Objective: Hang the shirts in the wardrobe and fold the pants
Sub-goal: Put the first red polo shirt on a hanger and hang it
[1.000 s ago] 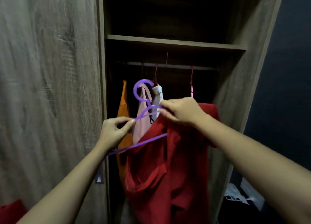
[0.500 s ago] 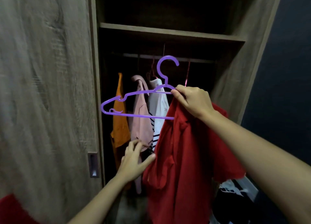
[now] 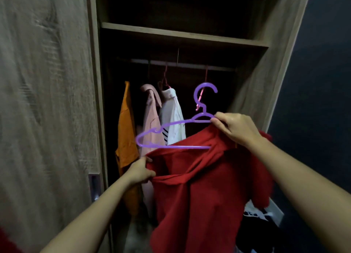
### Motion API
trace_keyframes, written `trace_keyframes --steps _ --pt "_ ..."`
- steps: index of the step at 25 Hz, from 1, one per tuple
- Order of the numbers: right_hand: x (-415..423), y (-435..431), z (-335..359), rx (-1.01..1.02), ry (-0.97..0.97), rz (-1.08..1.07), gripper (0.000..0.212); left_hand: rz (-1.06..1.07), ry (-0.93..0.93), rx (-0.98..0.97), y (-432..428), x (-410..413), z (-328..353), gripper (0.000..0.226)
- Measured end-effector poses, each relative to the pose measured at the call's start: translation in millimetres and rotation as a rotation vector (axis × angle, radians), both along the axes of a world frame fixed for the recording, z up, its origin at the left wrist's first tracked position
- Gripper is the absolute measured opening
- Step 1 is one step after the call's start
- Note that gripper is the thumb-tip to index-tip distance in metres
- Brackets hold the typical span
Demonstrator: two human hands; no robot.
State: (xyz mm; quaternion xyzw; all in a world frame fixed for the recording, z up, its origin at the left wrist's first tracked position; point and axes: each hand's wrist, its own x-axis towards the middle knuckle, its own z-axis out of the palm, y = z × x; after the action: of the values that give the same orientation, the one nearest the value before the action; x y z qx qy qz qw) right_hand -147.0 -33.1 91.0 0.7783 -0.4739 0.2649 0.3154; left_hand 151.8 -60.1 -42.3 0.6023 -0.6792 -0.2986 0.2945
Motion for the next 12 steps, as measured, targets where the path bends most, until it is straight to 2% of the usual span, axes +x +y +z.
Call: trace_keyframes --steps 2,4,6,7,9,12 --pt "-19 -1 -19 -0.032 0.105 -0.023 0.059 -0.039 -0.107 0.073 -8 12 17 0.039" --pt "-25 -2 -39 -0.083 0.213 -0.045 0.062 -0.042 -0.209 0.112 -12 16 33 0.028" --pt "-10 -4 -51 -0.110 0.224 -0.062 0.056 0.036 -0.347 0.018 -8 4 53 0.027" --pt "4 -4 -54 -0.085 0.161 -0.066 0.049 0.092 -0.397 -0.072 -2 -6 63 0.034" --pt "27 -4 -47 0.008 -0.084 -0.098 0.035 0.151 -0.458 -0.296 24 -34 78 0.046" --pt "26 -10 -34 0.192 -0.303 -0.134 0.035 -0.051 -0.569 -0.611 72 -57 65 0.058"
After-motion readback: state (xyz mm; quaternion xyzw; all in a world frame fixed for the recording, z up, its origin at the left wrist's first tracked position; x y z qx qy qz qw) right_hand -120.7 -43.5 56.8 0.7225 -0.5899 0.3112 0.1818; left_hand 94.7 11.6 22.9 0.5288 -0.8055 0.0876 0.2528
